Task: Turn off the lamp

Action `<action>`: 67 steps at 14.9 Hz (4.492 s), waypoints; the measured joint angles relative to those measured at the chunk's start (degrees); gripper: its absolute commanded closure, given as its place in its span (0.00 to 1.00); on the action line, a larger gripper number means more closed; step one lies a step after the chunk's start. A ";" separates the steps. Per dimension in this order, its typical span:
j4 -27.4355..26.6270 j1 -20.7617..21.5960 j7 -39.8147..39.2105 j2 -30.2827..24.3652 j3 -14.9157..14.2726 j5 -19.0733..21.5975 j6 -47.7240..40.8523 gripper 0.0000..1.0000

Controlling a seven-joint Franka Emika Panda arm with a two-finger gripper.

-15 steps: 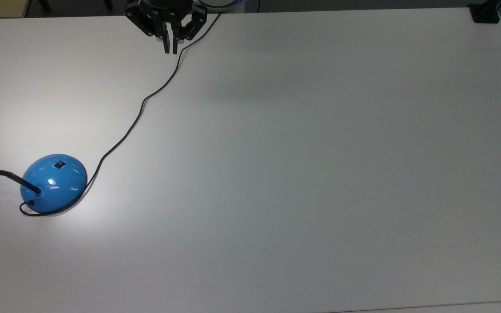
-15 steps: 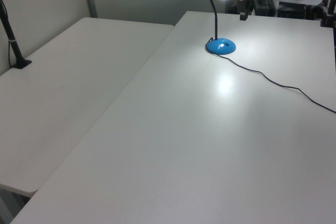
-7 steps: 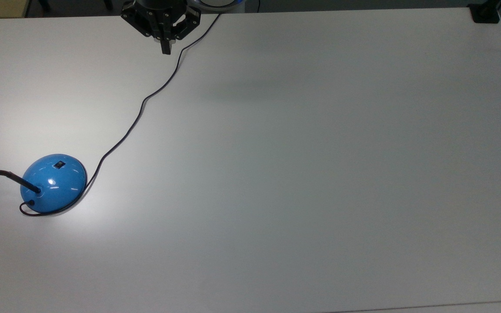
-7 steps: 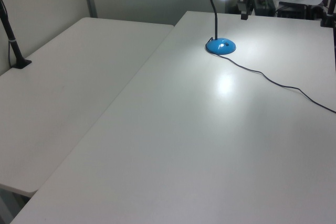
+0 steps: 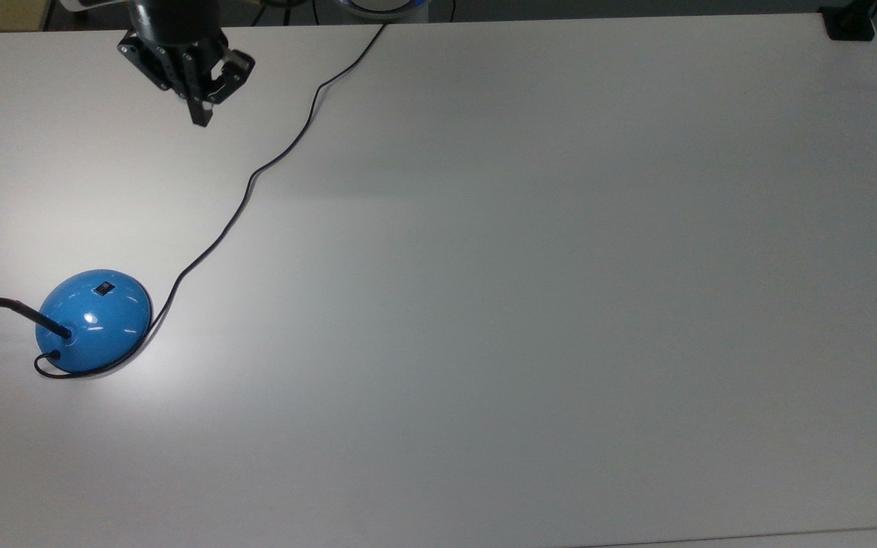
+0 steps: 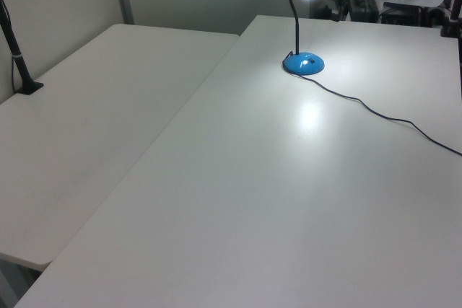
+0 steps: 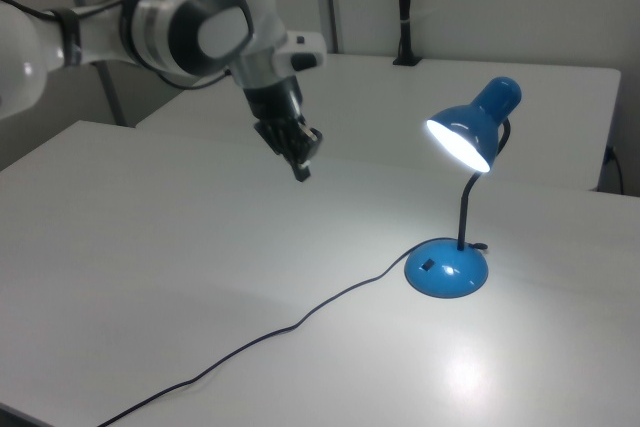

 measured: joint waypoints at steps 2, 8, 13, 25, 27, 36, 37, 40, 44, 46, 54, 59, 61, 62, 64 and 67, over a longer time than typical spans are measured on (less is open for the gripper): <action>-3.62 -2.30 3.19 2.44 -0.04 0.00 9.67 1.00; -9.53 -6.45 9.73 8.67 -0.05 -0.01 29.01 1.00; -9.48 -7.77 15.29 16.56 -0.06 -0.01 41.90 1.00; -5.98 -9.99 16.90 22.11 -0.05 -0.01 48.39 1.00; -5.76 -10.37 16.90 22.48 -0.05 -0.01 48.63 1.00; -5.65 -11.31 16.90 22.75 -0.06 -0.57 48.63 1.00; -5.65 -11.31 16.90 22.95 -0.06 -0.96 48.63 1.00; -5.63 -11.29 16.90 23.30 -0.06 -1.63 48.66 1.00; -5.64 -11.27 16.90 23.32 -0.06 -2.64 48.67 1.00; -5.68 -11.27 16.81 23.32 -0.06 -3.25 48.67 1.00; -6.55 -11.07 16.67 22.55 -0.04 -3.81 43.89 1.00; -7.14 -11.00 16.64 22.21 0.22 -3.84 38.26 1.00; -6.91 -10.22 16.17 20.85 0.90 -4.14 33.07 1.00; -6.73 -9.22 15.86 19.36 1.44 -4.24 29.66 1.00; -6.36 -6.61 15.17 15.43 2.91 -4.32 22.53 1.00; -4.87 -3.29 11.04 9.00 6.04 -4.36 9.88 1.00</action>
